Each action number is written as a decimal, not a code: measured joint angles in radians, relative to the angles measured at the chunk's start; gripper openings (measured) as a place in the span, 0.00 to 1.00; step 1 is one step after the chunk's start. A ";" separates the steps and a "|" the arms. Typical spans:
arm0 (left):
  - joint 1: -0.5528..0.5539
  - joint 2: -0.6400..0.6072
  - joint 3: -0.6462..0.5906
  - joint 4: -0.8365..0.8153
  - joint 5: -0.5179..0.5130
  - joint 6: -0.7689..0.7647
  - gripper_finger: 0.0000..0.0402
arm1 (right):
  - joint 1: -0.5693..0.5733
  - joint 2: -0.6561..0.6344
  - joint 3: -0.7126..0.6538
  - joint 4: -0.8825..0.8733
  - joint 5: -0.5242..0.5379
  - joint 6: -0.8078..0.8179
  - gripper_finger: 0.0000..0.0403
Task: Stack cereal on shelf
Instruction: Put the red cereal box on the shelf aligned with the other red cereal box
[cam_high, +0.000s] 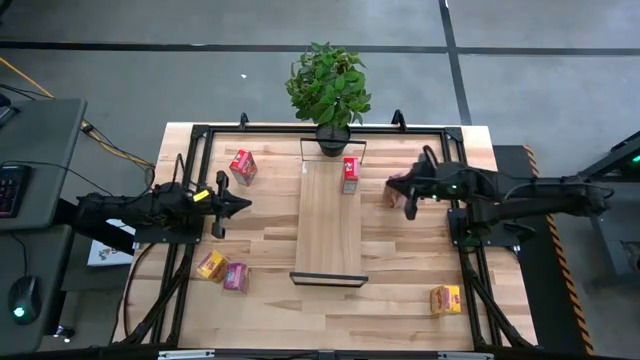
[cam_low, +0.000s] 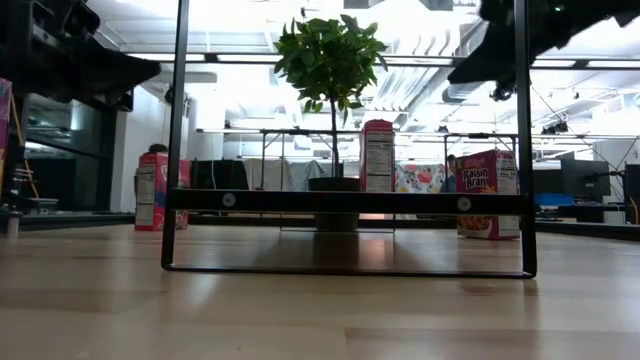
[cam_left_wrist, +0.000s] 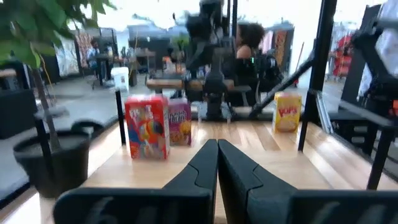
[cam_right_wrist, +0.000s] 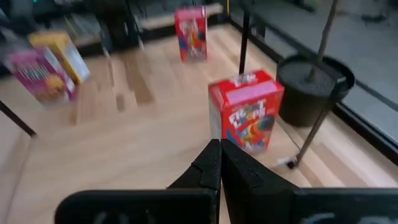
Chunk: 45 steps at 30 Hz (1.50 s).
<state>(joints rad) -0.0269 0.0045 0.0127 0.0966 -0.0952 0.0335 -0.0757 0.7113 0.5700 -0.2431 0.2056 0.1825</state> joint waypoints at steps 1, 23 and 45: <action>0.000 0.002 0.000 0.043 -0.022 0.000 0.01 | 0.000 -0.026 -0.023 0.028 0.000 0.000 0.00; 0.231 0.603 0.539 -0.632 -0.691 -0.414 0.88 | -0.003 -0.034 -0.145 0.195 0.004 -0.008 0.00; 0.726 0.922 0.605 -0.644 -0.191 -0.421 0.90 | -0.003 0.083 -0.145 0.248 0.005 0.000 0.00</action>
<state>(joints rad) 0.6988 0.9262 0.6178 -0.5477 -0.2866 -0.3879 -0.0784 0.7944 0.4255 0.0047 0.2104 0.1822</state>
